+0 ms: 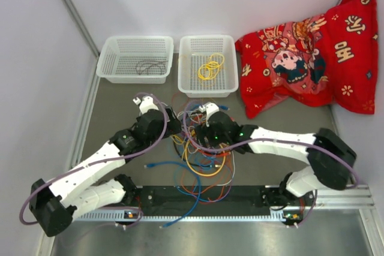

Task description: Untangle the cables

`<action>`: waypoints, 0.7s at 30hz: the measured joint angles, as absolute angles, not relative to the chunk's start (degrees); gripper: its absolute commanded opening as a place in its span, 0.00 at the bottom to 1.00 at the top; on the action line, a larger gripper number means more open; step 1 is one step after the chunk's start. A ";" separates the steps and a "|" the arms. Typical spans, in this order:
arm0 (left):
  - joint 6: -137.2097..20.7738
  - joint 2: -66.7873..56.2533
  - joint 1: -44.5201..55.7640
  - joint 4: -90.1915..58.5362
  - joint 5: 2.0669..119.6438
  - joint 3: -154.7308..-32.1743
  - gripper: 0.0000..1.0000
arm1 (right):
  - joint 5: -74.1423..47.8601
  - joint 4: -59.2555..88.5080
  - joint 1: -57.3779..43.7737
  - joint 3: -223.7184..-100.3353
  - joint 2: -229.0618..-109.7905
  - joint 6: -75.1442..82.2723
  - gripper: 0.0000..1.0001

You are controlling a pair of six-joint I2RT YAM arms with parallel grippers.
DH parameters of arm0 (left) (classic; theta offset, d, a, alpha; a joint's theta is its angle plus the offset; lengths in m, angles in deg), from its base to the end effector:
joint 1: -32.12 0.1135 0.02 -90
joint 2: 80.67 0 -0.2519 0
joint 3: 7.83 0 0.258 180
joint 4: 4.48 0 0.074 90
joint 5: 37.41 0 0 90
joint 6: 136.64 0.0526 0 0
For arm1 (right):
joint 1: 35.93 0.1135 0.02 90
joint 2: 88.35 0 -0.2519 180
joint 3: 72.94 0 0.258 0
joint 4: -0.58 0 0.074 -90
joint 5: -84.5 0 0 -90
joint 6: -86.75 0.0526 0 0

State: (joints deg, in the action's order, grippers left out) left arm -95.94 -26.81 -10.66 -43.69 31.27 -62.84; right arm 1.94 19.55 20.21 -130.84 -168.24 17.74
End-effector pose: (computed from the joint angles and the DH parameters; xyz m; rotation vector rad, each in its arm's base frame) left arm 0.1790 -0.1396 0.2463 -0.3289 2.2010 -0.4874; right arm 0.1785 0.2539 0.1822 -0.6404 2.2515 0.5464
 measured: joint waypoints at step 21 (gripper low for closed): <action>-90.28 -46.76 -10.66 -47.97 -0.99 -71.26 0.94 | 3.93 23.13 20.21 -139.36 -147.24 13.96 0.00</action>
State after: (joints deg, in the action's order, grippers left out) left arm -90.28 -46.76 -10.66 -47.97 -0.99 -71.26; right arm 3.93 23.13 20.21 -139.36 -147.24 13.96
